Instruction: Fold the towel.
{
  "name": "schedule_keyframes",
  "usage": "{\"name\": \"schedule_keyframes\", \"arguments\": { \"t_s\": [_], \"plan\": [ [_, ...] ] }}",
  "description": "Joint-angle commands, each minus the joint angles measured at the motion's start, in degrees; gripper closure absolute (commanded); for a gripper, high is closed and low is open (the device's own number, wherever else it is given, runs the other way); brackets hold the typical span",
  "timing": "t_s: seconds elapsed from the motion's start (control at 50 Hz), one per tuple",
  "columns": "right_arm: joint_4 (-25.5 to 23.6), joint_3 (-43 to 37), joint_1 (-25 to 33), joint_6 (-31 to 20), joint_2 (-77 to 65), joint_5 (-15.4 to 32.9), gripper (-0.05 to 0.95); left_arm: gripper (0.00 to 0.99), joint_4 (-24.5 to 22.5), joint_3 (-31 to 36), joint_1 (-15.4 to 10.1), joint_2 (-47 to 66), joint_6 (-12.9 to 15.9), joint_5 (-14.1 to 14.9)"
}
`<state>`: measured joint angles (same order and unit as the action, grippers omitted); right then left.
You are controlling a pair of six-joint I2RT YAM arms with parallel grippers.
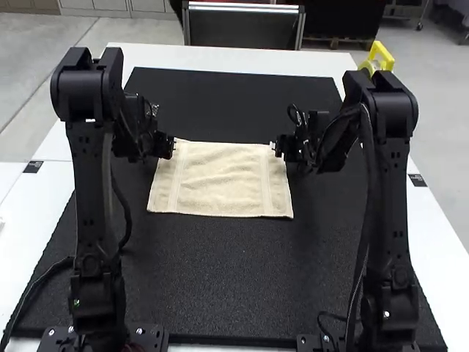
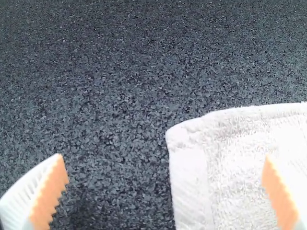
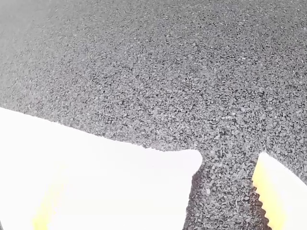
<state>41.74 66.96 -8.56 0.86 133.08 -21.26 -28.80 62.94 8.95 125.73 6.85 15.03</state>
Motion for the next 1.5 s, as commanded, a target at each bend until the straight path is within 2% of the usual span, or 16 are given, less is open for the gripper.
{"name": "schedule_keyframes", "arguments": {
  "t_s": [0.0, 0.24, 0.34, 0.46, 0.58, 0.68, 0.96, 1.0, 1.04, 1.08, 1.16, 1.2, 1.3, 1.36, 1.46, 1.48],
  "plan": [
    [0.1, 1.7, -0.8, 0.5, 1.0, -0.6, 0.00, 0.048, -0.5, 2.0, 0.1, 0.8, 0.5, 0.8],
    [-0.3, 2.7, -0.8, 0.5, 1.7, -0.6, 0.00, 0.062, -0.3, 3.1, 0.2, 1.7, 0.4, 0.8],
    [-0.6, 2.9, -0.8, 0.5, 1.8, -0.6, 0.11, 0.116, 0.0, 3.1, 0.2, 2.0, 0.4, 0.8],
    [-1.7, 3.4, -0.8, 0.5, 2.3, -0.6, 0.19, 0.164, 0.3, 3.1, 0.3, 2.4, 0.3, 1.1],
    [-3.3, 3.6, -0.8, 0.5, 2.5, -0.7, 0.19, 0.170, 0.4, 3.1, 0.3, 2.8, 0.2, 1.1],
    [-3.7, 3.9, -0.8, 0.4, 2.5, -0.9, 0.19, 0.241, 0.1, 3.1, 0.5, 2.8, 0.0, 1.1],
    [-4.9, 4.3, -0.8, 0.5, 3.1, -1.6, 0.19, 0.241, -0.5, 3.1, 0.5, 2.8, -0.1, 1.4],
    [-4.9, 4.3, -0.8, 0.5, 3.2, -1.6, 0.25, 0.246, -0.6, 3.1, 0.5, 2.8, -0.1, 1.4],
    [-4.9, 4.2, -0.7, 0.5, 3.2, -1.8, 0.33, 0.334, -0.7, 3.0, 0.5, 2.8, -0.2, 1.5],
    [-4.8, 4.1, -0.6, 0.8, 3.2, -1.8, 0.39, 0.380, -0.8, 3.1, 0.5, 2.8, -0.3, 1.7],
    [-4.7, 4.1, -0.4, 1.2, 3.4, -2.2, 0.58, 0.474, -0.9, 3.0, 0.5, 2.8, -0.3, 2.4],
    [-4.6, 4.1, -0.3, 1.2, 3.5, -2.3, 0.63, 0.521, -1.2, 2.8, 0.5, 2.9, -0.3, 2.5],
    [-4.3, 4.0, -0.3, 1.2, 3.5, -2.5, 0.78, 0.710, -2.1, 2.7, 0.6, 3.1, -0.6, 2.5],
    [-3.8, 3.9, -0.2, 1.2, 3.5, -2.7, 0.90, 0.800, -2.2, 2.7, 0.6, 3.3, -0.6, 2.5],
    [-3.6, 3.8, -0.2, 1.3, 3.6, -2.8, 0.92, 0.962, -2.7, 2.7, 0.6, 3.6, -0.6, 2.5],
    [-3.6, 3.7, -0.2, 1.3, 3.7, -2.8, 0.92, 0.970, -2.8, 2.6, 0.6, 3.6, -0.6, 2.5]
  ]
}}
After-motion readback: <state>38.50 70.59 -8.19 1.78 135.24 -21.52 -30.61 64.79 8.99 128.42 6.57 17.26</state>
